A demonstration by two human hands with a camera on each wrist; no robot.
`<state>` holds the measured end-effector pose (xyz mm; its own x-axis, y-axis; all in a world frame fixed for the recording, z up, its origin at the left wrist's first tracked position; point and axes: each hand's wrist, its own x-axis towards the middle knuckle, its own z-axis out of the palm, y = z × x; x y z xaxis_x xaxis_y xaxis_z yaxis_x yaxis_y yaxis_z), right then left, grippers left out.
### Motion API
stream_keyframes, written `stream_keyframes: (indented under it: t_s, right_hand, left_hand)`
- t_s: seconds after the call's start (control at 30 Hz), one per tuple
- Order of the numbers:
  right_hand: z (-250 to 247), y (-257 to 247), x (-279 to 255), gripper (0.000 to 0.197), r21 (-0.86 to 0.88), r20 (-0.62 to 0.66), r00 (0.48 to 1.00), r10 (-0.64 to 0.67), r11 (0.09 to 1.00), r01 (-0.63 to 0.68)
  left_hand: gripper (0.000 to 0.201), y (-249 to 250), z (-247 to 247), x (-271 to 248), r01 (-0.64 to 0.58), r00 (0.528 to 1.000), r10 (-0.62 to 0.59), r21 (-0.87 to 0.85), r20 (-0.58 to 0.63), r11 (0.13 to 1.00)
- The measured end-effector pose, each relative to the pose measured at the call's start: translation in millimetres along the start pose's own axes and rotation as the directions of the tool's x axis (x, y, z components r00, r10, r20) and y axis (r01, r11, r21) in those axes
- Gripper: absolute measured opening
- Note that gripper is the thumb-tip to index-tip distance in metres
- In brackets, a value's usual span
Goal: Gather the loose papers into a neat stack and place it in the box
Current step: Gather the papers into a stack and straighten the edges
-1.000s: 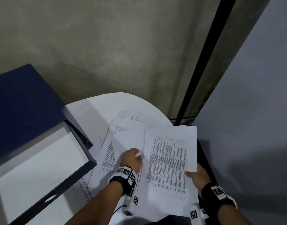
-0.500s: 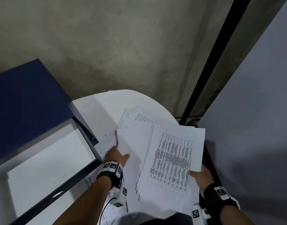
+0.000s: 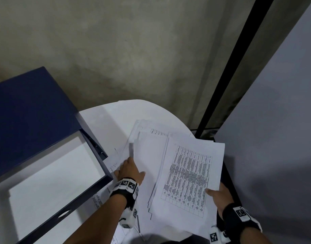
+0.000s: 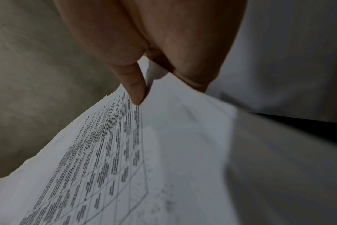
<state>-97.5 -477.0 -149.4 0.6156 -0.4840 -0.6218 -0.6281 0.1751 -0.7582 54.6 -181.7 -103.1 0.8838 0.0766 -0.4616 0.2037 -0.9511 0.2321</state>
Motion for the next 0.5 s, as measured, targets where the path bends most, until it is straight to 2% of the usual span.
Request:
stream_keyframes:
  t_s: [0.13,0.2,0.37,0.5]
  right_hand:
    - [-0.1,-1.8,-2.9,0.041,0.007,0.004,1.0,0.003,1.0,-0.003]
    - [-0.6,-3.1,-4.7,0.041,0.009,-0.001,1.0,0.001,1.0,-0.001]
    - [1.6,-1.4,-5.2,0.042,-0.011,0.004,1.0,-0.013,1.0,0.013]
    - [3.2,-1.0,-5.4,0.041,-0.016,0.006,1.0,-0.02,1.0,0.02]
  left_hand:
    - [0.095,-3.7,1.8,4.9,-0.014,0.999,0.015,-0.016,0.038,1.0]
    - [0.097,-4.3,4.0,5.3,-0.013,0.998,0.014,-0.024,0.057,1.0]
    - [0.077,-3.6,-3.3,1.5,0.059,0.998,-0.059,-0.029,0.029,0.998]
    - [0.058,-4.2,-5.2,-3.2,0.022,1.0,-0.023,-0.112,-0.002,0.993]
